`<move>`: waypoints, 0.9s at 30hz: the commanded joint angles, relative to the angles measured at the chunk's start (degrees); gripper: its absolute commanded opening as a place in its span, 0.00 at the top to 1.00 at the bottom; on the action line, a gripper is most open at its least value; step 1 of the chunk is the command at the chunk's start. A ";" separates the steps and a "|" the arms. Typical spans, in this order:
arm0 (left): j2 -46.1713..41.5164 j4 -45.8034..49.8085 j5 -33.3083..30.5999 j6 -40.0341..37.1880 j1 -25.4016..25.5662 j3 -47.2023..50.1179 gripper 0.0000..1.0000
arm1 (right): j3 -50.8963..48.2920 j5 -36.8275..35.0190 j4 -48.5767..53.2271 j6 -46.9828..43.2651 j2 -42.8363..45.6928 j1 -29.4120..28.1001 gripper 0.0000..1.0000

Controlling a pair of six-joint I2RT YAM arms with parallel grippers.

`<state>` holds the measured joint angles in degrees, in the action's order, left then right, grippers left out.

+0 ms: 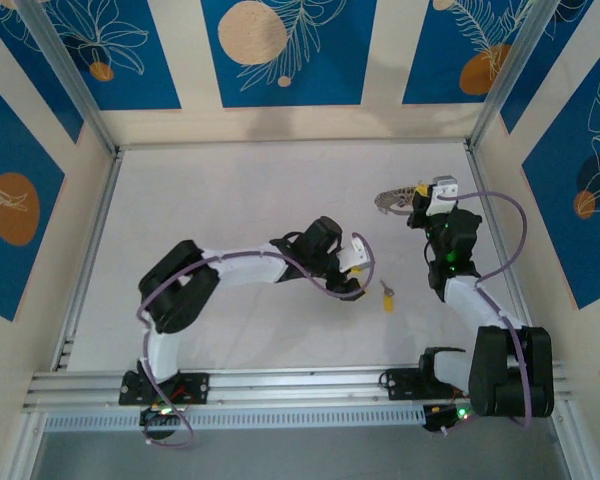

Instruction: Put the keys on the keyring

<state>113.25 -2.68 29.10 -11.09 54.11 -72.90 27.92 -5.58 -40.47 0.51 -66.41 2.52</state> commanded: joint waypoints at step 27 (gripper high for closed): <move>15.99 -23.69 2.30 0.73 4.70 -1.34 0.52 | -3.12 2.16 -4.33 2.14 6.73 4.13 1.00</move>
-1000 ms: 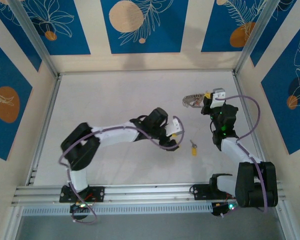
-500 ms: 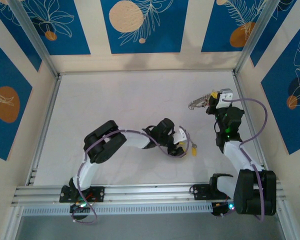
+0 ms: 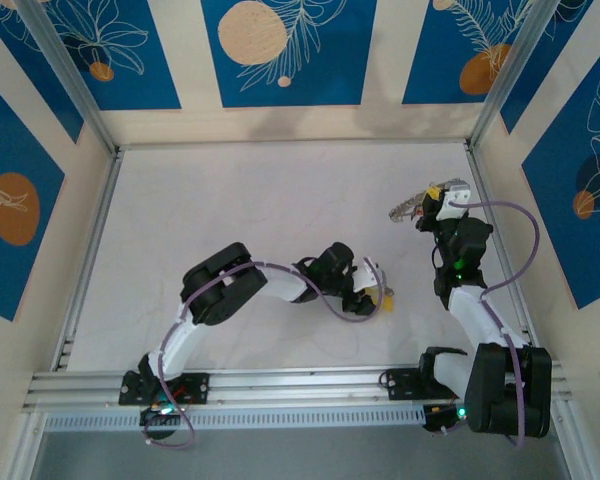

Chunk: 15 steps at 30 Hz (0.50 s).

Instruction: Put the keys on the keyring

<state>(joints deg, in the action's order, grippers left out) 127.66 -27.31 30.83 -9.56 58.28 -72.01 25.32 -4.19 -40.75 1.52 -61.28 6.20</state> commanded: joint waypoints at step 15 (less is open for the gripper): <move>3.74 5.63 1.42 1.21 0.50 -6.05 0.65 | -0.63 1.55 -4.04 1.02 2.39 0.88 1.00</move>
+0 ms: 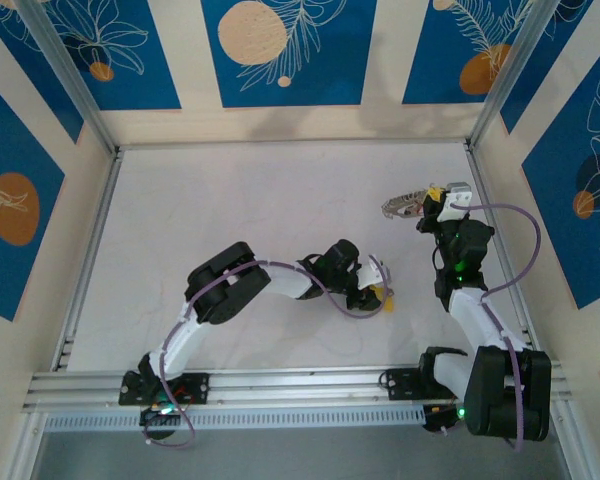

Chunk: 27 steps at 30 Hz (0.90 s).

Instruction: Put the keys on the keyring

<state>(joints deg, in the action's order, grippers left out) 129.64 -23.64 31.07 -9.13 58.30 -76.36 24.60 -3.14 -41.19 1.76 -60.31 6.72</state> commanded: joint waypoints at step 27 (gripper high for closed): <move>-0.31 4.58 1.73 0.97 0.23 -1.52 1.00 | -0.26 0.41 -3.63 0.38 1.61 0.49 1.00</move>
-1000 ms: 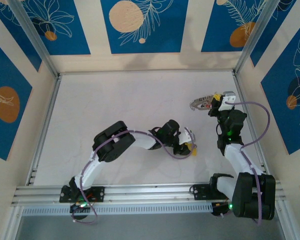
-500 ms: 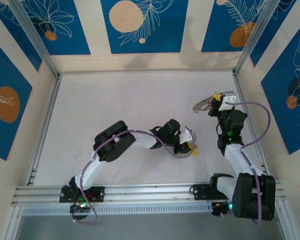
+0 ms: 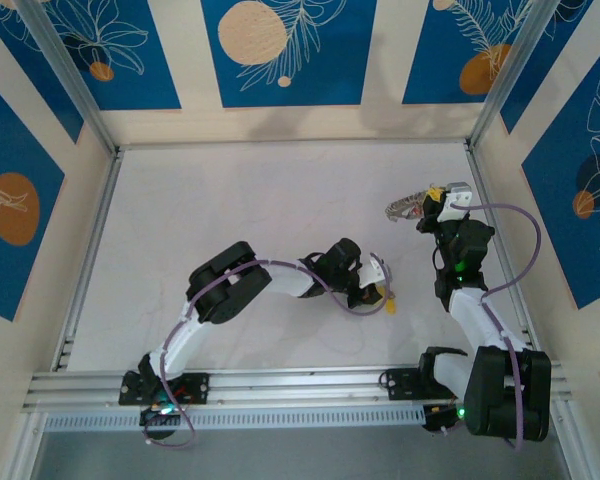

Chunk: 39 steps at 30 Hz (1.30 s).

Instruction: Put the keys on the keyring

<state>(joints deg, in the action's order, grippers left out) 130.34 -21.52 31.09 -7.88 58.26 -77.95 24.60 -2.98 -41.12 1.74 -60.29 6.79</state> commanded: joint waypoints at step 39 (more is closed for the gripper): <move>0.73 6.45 2.90 -2.24 0.28 -3.52 1.00 | -0.16 1.24 -3.70 0.89 1.32 1.30 1.00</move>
<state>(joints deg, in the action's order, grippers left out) 130.74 -17.41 32.62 -8.12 58.30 -80.77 24.60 -2.31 -41.10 1.74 -60.20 7.64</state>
